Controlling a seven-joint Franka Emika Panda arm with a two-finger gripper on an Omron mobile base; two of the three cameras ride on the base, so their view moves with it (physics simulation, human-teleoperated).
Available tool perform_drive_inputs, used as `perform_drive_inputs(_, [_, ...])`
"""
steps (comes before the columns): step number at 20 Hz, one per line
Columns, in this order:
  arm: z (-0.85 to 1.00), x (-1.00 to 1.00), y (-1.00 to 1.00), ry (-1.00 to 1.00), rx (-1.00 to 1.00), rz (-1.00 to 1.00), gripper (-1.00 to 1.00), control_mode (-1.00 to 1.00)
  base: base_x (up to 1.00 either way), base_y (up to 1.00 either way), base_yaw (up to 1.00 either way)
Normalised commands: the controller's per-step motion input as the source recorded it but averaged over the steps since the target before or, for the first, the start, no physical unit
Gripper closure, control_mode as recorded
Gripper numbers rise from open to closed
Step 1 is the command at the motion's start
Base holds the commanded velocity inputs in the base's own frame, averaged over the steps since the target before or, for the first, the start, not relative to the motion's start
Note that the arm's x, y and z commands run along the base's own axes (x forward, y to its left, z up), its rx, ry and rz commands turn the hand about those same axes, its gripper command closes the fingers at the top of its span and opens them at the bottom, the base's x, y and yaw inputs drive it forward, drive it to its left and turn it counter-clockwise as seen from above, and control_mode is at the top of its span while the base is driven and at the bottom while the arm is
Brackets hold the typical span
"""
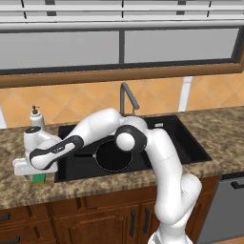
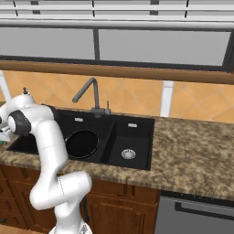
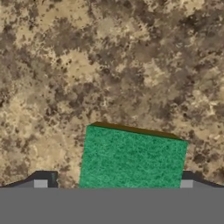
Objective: Pick the pan and sponge and place them into the sink. Then turn on the water.
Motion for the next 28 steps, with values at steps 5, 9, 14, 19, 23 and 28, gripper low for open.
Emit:
perform_drive_inputs(5, [-0.56, -0.03, -0.01, 0.0, 0.01, 0.0, 1.0, -1.0, 0.0, 0.0, 0.0])
perform_drive_inputs(9, [-0.02, 0.0, 0.0, 0.0, 0.0, 0.0, 1.0, -1.0, 0.0, 0.0, 0.0])
perform_drive_inputs(14, [0.04, -0.01, -0.6, -0.01, 0.0, 0.0, 1.0, -1.0, 0.0, 0.0, 0.0])
perform_drive_inputs(19, [0.3, 0.24, -1.0, 0.01, 0.0, -0.06, 1.0, -1.0, 0.0, 0.0, 0.0])
perform_drive_inputs(23, [0.14, 0.61, -1.0, 0.09, 0.0, -0.17, 1.0, -1.0, 0.0, 0.0, 0.0])
perform_drive_inputs(28, [-0.02, 0.52, -1.0, 0.08, 0.0, -0.25, 1.0, -1.0, 0.0, 0.0, 0.0])
